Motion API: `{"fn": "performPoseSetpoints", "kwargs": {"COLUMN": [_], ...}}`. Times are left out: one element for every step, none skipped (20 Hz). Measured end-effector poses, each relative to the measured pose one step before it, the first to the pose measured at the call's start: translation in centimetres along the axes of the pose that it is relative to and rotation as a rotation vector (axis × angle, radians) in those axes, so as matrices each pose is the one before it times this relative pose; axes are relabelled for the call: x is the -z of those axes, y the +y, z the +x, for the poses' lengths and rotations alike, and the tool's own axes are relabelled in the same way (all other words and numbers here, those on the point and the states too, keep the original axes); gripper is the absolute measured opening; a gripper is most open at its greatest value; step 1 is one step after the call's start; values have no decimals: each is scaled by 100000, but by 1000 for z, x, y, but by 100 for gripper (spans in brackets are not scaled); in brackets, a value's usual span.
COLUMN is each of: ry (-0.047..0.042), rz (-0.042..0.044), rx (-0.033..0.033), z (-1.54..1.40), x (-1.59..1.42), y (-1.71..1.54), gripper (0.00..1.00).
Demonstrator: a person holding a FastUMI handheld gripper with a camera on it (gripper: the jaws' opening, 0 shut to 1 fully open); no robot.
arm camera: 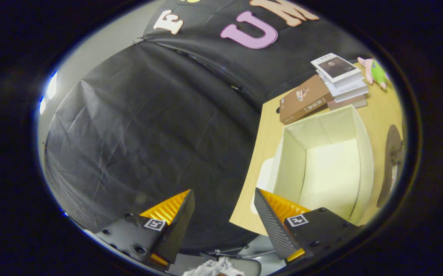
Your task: Open the storage box then place both shoes into the box .Put the left shoe in first, then the right shoe, with the right side of both shoes facing outward in a uniform manner.
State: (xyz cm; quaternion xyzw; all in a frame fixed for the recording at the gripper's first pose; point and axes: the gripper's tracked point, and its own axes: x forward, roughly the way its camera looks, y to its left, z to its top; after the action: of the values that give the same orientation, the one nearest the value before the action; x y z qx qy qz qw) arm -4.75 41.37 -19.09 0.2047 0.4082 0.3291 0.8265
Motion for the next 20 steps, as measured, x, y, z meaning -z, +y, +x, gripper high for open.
{"fn": "performPoseSetpoints", "kwargs": {"ry": [-1625, -1754, -1708, -1757, -1713, -1502, -998, -394, 29, 84, 148, 554, 1064, 1092, 937, 1437, 1959, 2291, 2905, 3166], "rz": [-548, -532, -522, -629, -672, -910, -1443, -1683, -2245, -2084, -1376, -740, -554, -312, -354, -386, -251, -297, -87, 6], "rx": [1727, 1657, 2065, 1879, 2168, 2380, 2645, 3268, 3084, 3393, 3276, 2718, 2179, 2297, 2706, 3052, 3072, 2652, 2959, 2518], "z": [-723, -814, -726, -848, -696, -743, -729, -880, -745, -586, -599, -492, -431, -378, -284, -167, 44, 124, 464, 488], "x": [-801, -871, -933, -913, -912, -878, -757, -386, -354, -239, -162, 3, 0, 88, 159, 359, 437, 644, 637, 805], "y": [-684, -734, -932, -892, -1143, -1289, -1352, -1466, -1558, -1720, -1578, -1539, -1487, -1643, -1695, -1790, -1776, -1695, -1707, -1617], "gripper": [98, 98, 98, 98, 98, 98, 98, 98, 98, 98, 98, 98, 98, 99, 99, 99, 99, 99, 99, 99]}}
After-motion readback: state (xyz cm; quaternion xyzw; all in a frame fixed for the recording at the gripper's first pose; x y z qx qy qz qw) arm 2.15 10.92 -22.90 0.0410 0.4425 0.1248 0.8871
